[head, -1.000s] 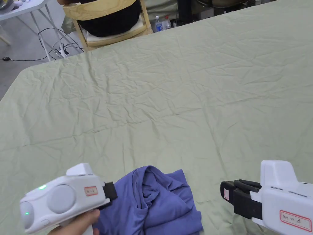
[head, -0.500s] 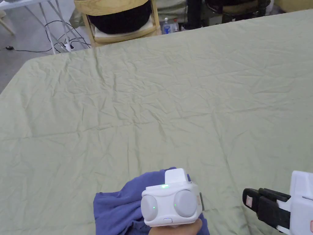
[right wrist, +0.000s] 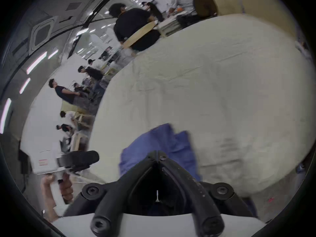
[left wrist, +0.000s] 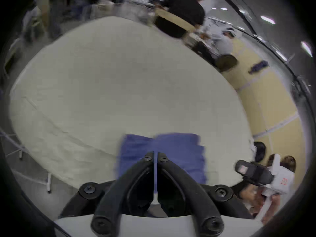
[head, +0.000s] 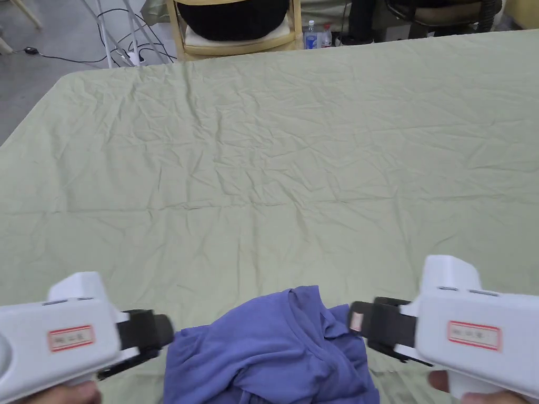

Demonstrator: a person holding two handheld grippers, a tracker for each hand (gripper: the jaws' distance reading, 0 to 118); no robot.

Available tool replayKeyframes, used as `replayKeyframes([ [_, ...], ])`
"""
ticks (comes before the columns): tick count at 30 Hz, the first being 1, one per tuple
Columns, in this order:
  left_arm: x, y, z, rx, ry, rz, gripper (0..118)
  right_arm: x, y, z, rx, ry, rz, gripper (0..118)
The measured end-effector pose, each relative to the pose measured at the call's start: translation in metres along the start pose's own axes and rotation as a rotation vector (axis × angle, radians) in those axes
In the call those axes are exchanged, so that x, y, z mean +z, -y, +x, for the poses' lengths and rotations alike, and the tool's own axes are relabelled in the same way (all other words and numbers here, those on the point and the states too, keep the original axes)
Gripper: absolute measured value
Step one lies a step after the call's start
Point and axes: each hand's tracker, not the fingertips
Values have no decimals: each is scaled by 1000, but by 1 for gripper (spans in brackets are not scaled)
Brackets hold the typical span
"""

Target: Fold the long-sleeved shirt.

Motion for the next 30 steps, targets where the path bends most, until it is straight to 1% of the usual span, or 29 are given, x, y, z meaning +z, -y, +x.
replayKeyframes([
  [1, 0, -3, -17, 15, -39, -14, 3, -15, -2, -12, 23, -12, -38, 2],
  [2, -2, -3, -27, 32, -58, -32, 3, -28, -2, -19, 48, 3, -68, 3],
  [3, -7, -2, -35, 37, -55, -57, 3, -47, -2, -26, 88, 56, -122, 3],
  [4, -12, 0, -43, 48, -48, -76, 3, -63, 0, -29, 113, 111, -179, 3],
  [6, -22, 7, -49, 79, -28, -134, 4, -90, 11, -24, 149, 226, -255, 3],
  [7, -28, 11, -51, 97, -3, -161, 4, -103, 18, -15, 150, 275, -278, 3],
  [8, -33, 13, -52, 106, 17, -177, 4, -112, 25, -5, 116, 342, -298, 3],
  [9, -40, 16, -52, 107, 33, -188, 8, -122, 35, 9, 89, 415, -303, 3],
  [10, -46, 17, -53, 104, 34, -191, 10, -127, 41, 19, 109, 387, -291, 3],
  [11, -51, 18, -52, 104, 39, -197, 12, -127, 44, 26, 123, 303, -253, 3],
  [12, -57, 18, -51, 100, 44, -204, 17, -123, 42, 29, 121, 290, -241, 3],
  [13, -62, 18, -49, 98, 57, -208, 31, -119, 37, 28, 99, 289, -256, 3],
  [14, -66, 19, -48, 94, 63, -209, 63, -118, 35, 28, 94, 286, -259, 3],
  [16, -75, 19, -44, 60, 118, -194, 110, -116, 35, 32, 88, 274, -264, 3],
  [17, -79, 18, -41, 53, 151, -183, 118, -117, 35, 35, 72, 264, -262, 3],
  [19, -90, 16, -37, 49, 197, -174, 117, -115, 35, 38, 51, 247, -257, 3],
  [20, -98, 16, -35, 38, 195, -188, 116, -114, 35, 40, 41, 238, -254, 3],
  [21, -110, 17, -29, 18, 186, -213, 116, -113, 36, 42, 21, 225, -247, 3],
  [22, -122, 19, -26, -1, 186, -253, 115, -111, 37, 44, -20, 213, -236, 3],
  [23, -133, 22, -25, -9, 200, -296, 105, -109, 38, 45, -67, 210, -230, 3],
  [24, -140, 25, -22, -9, 210, -351, 88, -107, 38, 44, -91, 213, -228, 3],
  [25, -143, 28, -17, -3, 174, -342, 75, -105, 37, 40, -82, 221, -230, 3],
  [26, -136, 30, -12, -35, 104, -282, 55, -104, 36, 36, -75, 230, -232, 3],
  [27, -130, 33, -6, -104, 111, -245, 33, -102, 35, 30, -68, 240, -231, 3],
  [28, -124, 34, -5, -143, 156, -225, 24, -100, 34, 23, -53, 252, -230, 3],
  [29, -120, 34, -4, -101, 199, -223, 24, -99, 34, 17, -39, 257, -229, 3],
  [30, -115, 34, -6, -74, 175, -217, 23, -97, 34, 9, -20, 277, -222, 3],
])
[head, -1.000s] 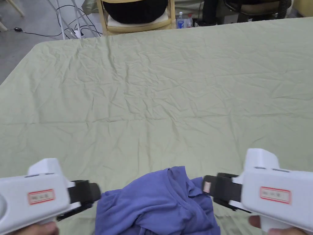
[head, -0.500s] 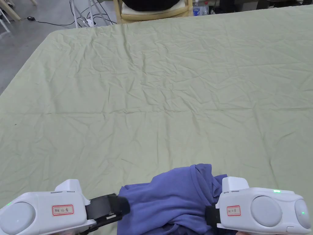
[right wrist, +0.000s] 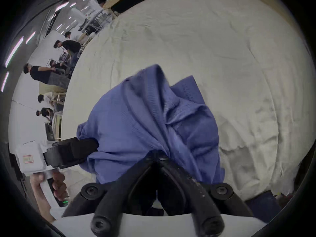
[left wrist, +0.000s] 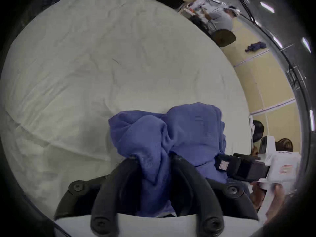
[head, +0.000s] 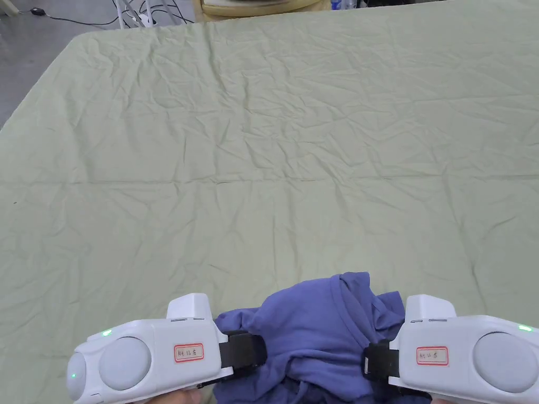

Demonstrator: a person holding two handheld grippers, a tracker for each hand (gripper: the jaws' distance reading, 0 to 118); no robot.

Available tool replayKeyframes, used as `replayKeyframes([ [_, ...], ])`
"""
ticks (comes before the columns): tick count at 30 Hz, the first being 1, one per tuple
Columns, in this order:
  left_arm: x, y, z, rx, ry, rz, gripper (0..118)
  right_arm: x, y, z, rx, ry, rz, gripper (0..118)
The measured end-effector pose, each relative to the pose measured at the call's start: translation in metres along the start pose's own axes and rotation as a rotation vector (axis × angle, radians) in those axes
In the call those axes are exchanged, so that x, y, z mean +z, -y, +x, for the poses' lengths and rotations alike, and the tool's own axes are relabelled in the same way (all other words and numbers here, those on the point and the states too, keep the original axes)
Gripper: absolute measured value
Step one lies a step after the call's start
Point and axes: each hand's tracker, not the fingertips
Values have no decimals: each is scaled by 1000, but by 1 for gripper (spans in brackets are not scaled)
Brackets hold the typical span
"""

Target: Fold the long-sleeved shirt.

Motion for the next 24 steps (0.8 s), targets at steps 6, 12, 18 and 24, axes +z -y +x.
replayKeyframes([
  [6, 59, -10, -34, 88, 111, 56, 20, 25, 2, -66, 111, -97, 118, 3],
  [12, 131, -38, -106, 45, -76, 101, 20, 14, 8, -155, 195, -242, 107, 3],
  [18, 174, -61, -220, 12, -512, 92, 20, -8, 28, -219, 275, -343, 41, 3],
  [24, 193, -54, -294, 184, -606, 89, 34, -14, 36, -235, 301, -354, 6, 3],
])
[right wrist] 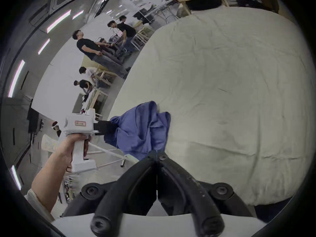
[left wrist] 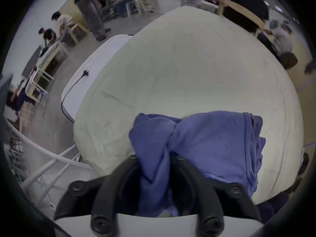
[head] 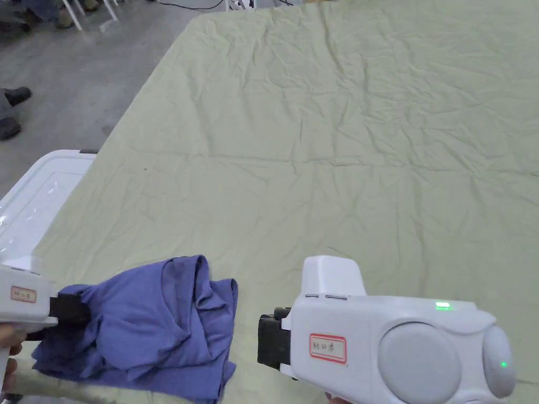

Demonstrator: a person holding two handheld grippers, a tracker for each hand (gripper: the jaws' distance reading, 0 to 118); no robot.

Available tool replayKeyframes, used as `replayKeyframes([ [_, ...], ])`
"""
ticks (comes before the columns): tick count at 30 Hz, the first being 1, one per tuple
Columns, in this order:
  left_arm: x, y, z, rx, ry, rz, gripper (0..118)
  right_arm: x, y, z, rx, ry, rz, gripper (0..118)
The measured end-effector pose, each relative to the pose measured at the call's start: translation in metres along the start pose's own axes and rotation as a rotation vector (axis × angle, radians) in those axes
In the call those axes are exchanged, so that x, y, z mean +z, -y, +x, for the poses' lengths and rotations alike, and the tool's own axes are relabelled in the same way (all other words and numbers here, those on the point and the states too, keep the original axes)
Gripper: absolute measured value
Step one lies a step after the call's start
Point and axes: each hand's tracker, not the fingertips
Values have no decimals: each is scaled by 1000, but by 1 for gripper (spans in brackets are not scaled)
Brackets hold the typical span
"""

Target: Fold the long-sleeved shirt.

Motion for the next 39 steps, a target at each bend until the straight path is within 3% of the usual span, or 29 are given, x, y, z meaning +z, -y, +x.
replayKeyframes([
  [1, 2, 3, 0, 1, -8, 19, 60, 2, 0, 0, 5, 3, -1, 3],
  [2, 4, 5, 0, -2, -60, 64, 104, 5, 1, 1, 6, 9, -2, 3],
  [3, 10, 9, 2, -11, -93, 119, 118, 9, 1, 1, 5, 17, 0, 3],
  [4, 19, 13, 2, -10, -97, 196, 117, 14, 1, 0, 3, 21, 7, 3],
  [5, 31, 13, 5, 0, -41, 253, 108, 20, 2, 0, 5, 25, 15, 3],
  [10, 89, 28, 33, 80, -4, 281, 106, 76, 7, 2, 22, 56, 117, 3],
  [11, 101, 32, 42, 59, 39, 261, 84, 88, 9, 4, 30, 59, 146, 3],
  [12, 121, 40, 54, 1, 105, 218, 37, 106, 15, 11, 42, 63, 210, 3],
  [13, 136, 50, 70, -73, 155, 263, 2, 123, 21, 19, 56, 78, 276, 3],
  [16, 188, 90, 118, -211, 124, 498, 4, 180, 39, 41, 116, 306, 427, 3],
  [18, 221, 116, 145, -231, 225, 617, 4, 221, 57, 59, 135, 428, 548, 3],
  [22, 266, 175, 198, -195, 355, 828, 4, 290, 94, 81, 120, 540, 739, 3],
  [25, 283, 213, 238, -203, 297, 959, 4, 323, 119, 79, 156, 644, 818, 3],
  [29, 311, 247, 279, -216, 327, 995, 4, 356, 143, 69, 180, 684, 871, 3],
  [34, 353, 259, 309, -261, 355, 1027, 4, 393, 144, 42, 271, 709, 907, 3],
  [39, 387, 271, 317, -269, 393, 1060, 4, 424, 145, 21, 277, 691, 968, 3],
])
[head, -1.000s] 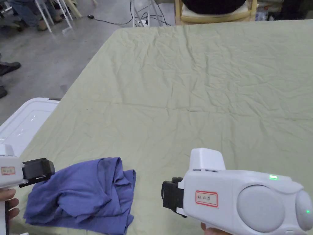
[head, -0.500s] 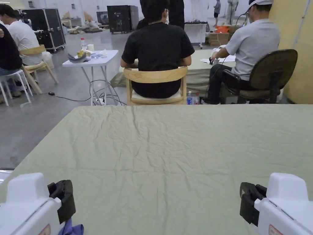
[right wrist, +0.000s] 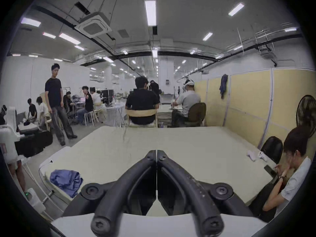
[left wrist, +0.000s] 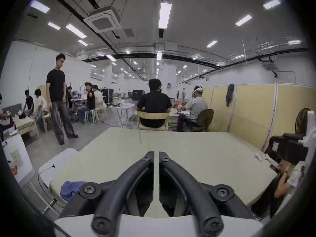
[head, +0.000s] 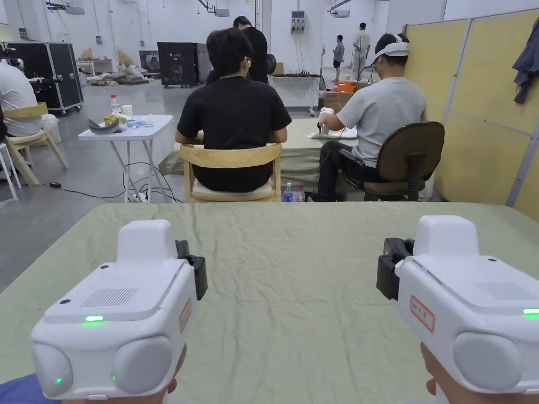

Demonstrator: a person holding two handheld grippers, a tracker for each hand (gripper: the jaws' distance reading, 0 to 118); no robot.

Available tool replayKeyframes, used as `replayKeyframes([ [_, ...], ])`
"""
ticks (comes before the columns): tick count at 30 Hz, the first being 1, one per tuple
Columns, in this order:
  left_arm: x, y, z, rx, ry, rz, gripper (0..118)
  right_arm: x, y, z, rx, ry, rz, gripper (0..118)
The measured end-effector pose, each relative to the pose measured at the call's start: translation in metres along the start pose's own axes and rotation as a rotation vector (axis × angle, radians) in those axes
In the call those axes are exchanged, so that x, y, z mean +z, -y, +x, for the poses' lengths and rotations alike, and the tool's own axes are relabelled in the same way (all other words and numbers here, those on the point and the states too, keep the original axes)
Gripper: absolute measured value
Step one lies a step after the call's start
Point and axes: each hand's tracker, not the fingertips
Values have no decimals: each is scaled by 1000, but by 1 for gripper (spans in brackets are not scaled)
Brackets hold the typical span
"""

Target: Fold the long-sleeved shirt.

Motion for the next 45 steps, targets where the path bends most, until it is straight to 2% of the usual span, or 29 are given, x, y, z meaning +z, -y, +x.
replayKeyframes([
  [13, 25, -20, 10, -12, 24, 50, 4, 13, -13, 9, -32, 6, 61, 3],
  [15, 25, -20, 9, -13, 23, 61, 8, 13, -14, 8, -30, -6, 61, 9],
  [16, 26, -20, 8, -13, 14, 85, 29, 12, -14, 8, -26, -35, 59, 25],
  [17, 25, -20, 7, 2, -26, 111, 89, 9, -14, 8, -30, -37, 58, 76],
  [18, 22, -20, 7, 11, -63, 94, 118, 6, -15, 7, -34, -24, 51, 118],
  [19, 27, -19, 4, -28, -7, 153, 113, 4, -13, 6, -43, 14, 27, 118],
  [21, 23, -20, -1, 0, -17, 108, 118, -2, -12, 15, -29, -11, 75, 118],
  [31, 31, -20, 7, -36, -17, 104, 118, 11, -12, 1, -3, -22, 76, 118],
  [45, 37, -19, 9, -13, 0, 104, 118, 13, -12, 2, 8, -29, 80, 118],
])
